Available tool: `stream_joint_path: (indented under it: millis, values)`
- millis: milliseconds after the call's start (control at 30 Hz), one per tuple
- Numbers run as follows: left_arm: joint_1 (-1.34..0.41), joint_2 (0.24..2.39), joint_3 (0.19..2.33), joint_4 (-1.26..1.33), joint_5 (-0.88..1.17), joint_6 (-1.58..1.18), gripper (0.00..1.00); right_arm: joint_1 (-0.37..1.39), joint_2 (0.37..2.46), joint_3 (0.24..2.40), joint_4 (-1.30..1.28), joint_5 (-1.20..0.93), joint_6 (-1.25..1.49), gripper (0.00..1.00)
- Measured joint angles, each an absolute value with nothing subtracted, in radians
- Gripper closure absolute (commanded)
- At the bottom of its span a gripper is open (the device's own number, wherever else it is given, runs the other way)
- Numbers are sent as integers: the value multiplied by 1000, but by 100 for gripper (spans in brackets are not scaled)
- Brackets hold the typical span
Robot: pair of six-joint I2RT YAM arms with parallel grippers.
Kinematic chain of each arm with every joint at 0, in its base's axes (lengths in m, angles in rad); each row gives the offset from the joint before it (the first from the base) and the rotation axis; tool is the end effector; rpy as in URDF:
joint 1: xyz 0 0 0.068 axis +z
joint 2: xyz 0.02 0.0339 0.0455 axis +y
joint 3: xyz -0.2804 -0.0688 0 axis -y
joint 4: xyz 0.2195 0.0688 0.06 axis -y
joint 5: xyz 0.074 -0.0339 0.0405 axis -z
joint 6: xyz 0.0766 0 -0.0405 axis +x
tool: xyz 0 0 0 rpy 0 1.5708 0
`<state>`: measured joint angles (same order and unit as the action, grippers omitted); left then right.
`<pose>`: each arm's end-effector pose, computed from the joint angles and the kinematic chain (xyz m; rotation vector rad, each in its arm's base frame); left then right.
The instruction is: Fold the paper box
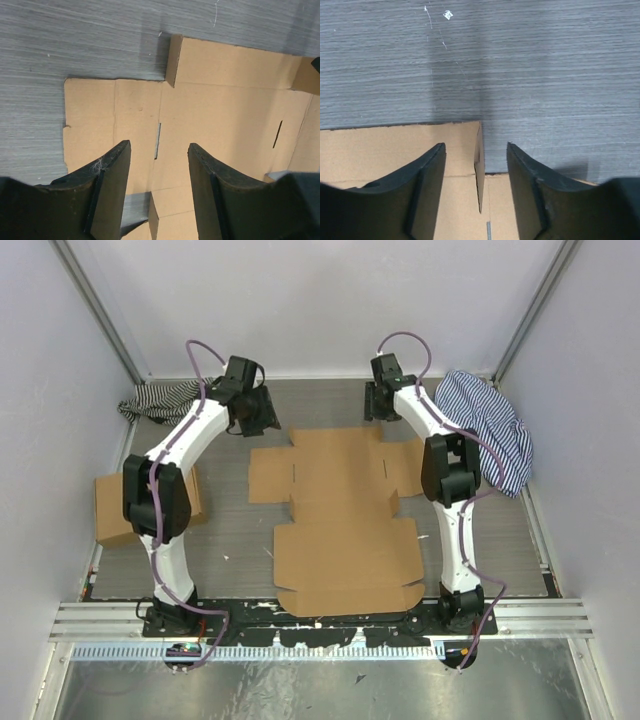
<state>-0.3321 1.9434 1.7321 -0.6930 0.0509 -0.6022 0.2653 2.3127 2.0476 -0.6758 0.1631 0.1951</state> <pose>0.4169 -0.1479 0.2690 -0.3187 2.5114 -0.4522 0.5100 0.1257 0.1997 -0.0211 2.4937 -0.0131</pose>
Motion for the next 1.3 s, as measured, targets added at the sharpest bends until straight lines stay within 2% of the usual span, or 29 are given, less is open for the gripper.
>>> stream_joint_path:
  millis: [133,300,500,667,867,1033,1300]
  values:
    - [-332,1922,1710,-717,51,-587,44,265,2371,2093,-691,157,187,54]
    - [-332,1853,1691,-738,44,-570,43,260,2412,2120,-720,155,179,88]
    - [-332,1776,1690,-742,40,-554,42,258,2404,2093,-690,155,170,99]
    - [-340,1719,1652,-732,62,-509,35,255,2292,1912,-576,142,168,99]
    - [-354,1637,1581,-656,129,-424,29,249,2055,1637,-389,86,172,99]
    - [-355,1593,1566,-578,207,-359,28,249,1787,1351,-167,32,167,99]
    - [-392,1593,1692,-540,326,-202,26,252,1419,901,218,-37,138,98]
